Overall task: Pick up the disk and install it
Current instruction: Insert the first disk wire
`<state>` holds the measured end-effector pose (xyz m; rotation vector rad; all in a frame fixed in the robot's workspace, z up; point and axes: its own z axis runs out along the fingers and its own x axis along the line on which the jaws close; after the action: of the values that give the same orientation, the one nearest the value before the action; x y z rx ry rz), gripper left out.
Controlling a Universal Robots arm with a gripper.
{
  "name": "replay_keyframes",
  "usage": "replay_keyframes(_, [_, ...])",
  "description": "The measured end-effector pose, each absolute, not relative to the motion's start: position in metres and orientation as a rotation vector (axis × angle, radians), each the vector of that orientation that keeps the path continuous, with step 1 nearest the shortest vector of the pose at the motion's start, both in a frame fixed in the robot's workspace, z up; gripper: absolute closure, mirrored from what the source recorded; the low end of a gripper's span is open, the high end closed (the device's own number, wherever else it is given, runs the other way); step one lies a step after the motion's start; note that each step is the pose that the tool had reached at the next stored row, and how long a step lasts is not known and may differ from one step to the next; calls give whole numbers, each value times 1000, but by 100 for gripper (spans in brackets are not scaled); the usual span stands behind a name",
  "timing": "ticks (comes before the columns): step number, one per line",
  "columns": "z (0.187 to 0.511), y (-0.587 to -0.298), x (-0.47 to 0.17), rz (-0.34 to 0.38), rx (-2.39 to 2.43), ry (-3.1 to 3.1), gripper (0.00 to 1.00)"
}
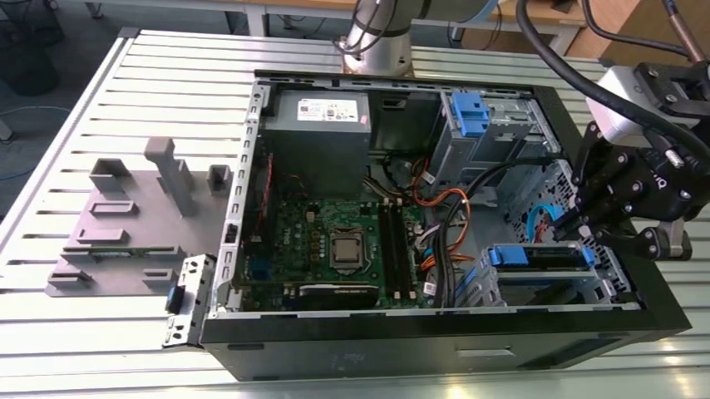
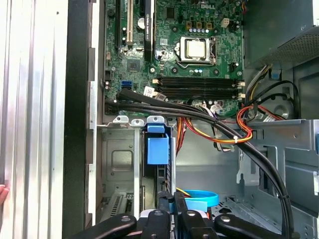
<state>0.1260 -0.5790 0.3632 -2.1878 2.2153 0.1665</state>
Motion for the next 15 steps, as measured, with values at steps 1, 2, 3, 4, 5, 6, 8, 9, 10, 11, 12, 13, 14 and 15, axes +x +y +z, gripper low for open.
replay_keyframes(1, [363, -579, 126, 166, -2188, 2215, 84])
replay_keyframes(2, [363, -579, 126, 166, -2188, 2215, 84])
replay_keyframes(3, [363, -579, 126, 166, -2188, 2215, 84])
replay_keyframes(4, [362, -579, 126, 166, -2188, 2215, 84])
replay_keyframes(5, [361, -579, 126, 166, -2188, 2215, 84])
replay_keyframes(6, [361, -579, 126, 166, -2188, 2215, 84])
replay_keyframes(8, [361, -579, 126, 166, -2188, 2215, 84])
replay_keyframes(9, [360, -579, 126, 166, -2188, 2215, 84])
replay_keyframes(10, [360, -579, 126, 166, -2188, 2215, 84])
replay_keyframes(11, [360, -579, 126, 166, -2188, 2215, 84])
replay_keyframes(12, [360, -579, 126, 166, -2188, 2215, 84])
replay_keyframes(13, [360, -579, 126, 166, -2188, 2215, 84])
replay_keyframes(14, [359, -579, 126, 167, -2188, 2215, 84])
replay_keyframes(15, [359, -579, 126, 167, -2188, 2215, 84])
